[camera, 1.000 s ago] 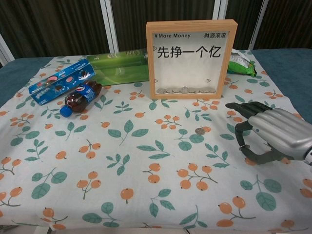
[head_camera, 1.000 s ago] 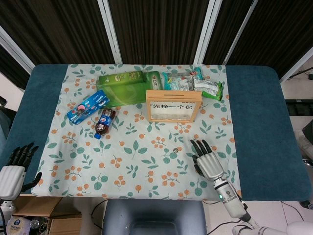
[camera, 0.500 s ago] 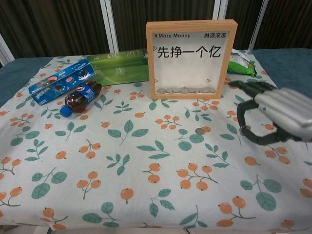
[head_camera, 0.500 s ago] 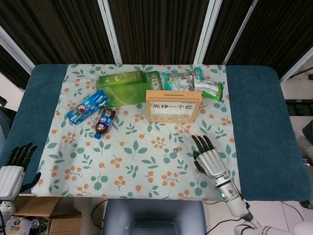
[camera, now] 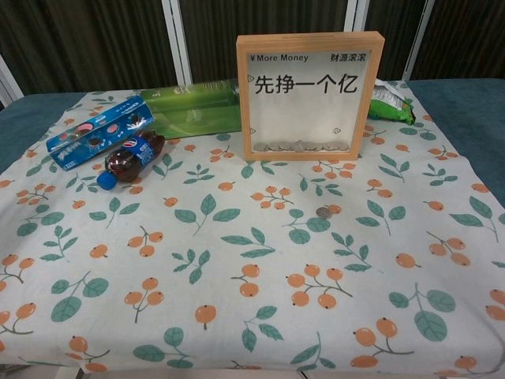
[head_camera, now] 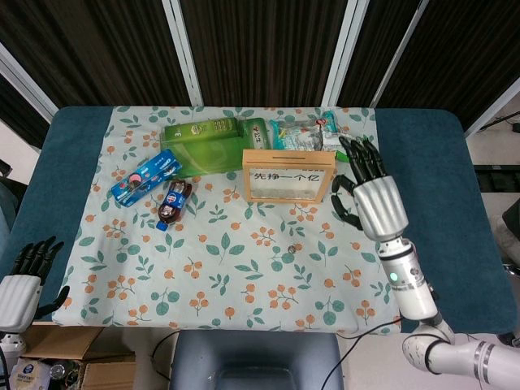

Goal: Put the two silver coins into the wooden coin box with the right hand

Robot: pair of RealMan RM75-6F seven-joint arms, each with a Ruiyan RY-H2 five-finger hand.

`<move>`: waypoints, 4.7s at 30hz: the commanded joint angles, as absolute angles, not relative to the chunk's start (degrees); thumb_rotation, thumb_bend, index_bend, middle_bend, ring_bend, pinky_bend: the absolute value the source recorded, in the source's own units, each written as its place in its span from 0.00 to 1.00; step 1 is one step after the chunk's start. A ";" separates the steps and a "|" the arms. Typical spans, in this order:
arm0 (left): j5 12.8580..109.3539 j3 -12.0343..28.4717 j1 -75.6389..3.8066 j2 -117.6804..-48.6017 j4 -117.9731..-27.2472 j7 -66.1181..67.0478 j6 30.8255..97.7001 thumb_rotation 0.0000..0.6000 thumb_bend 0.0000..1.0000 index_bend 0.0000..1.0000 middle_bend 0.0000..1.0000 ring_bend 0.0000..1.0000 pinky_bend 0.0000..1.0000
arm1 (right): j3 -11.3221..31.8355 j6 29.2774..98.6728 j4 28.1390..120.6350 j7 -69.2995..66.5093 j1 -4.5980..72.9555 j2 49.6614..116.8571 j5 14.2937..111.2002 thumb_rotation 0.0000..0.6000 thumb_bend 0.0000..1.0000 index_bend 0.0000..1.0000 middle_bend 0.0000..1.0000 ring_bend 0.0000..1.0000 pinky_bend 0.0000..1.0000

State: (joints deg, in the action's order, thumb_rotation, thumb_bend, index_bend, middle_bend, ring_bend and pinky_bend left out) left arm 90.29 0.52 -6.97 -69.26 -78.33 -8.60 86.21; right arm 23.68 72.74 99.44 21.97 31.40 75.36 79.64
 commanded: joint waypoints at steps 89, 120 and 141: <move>89.99 0.10 -7.35 -70.33 -75.60 -10.56 84.59 1.00 0.36 0.00 0.00 0.00 0.00 | -7.08 88.51 76.58 21.02 23.88 84.69 91.40 1.00 0.31 0.00 0.00 0.00 0.00; 88.63 0.35 -6.78 -70.95 -72.43 -14.05 84.34 1.00 0.35 0.00 0.00 0.00 0.00 | 4.88 67.01 59.82 18.97 33.95 103.41 84.01 1.00 0.31 0.53 0.01 0.00 0.00; 88.49 0.28 -6.85 -71.24 -71.55 -15.27 83.83 1.00 0.35 0.00 0.00 0.00 0.00 | 3.94 66.53 50.13 12.67 34.50 110.06 86.19 1.00 0.43 0.55 0.04 0.00 0.00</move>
State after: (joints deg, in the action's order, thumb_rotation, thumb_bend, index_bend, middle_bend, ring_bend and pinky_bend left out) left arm 88.50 0.27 -6.84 -71.24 -71.56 -15.26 83.85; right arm 3.92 66.58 50.18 12.73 34.49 110.00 86.19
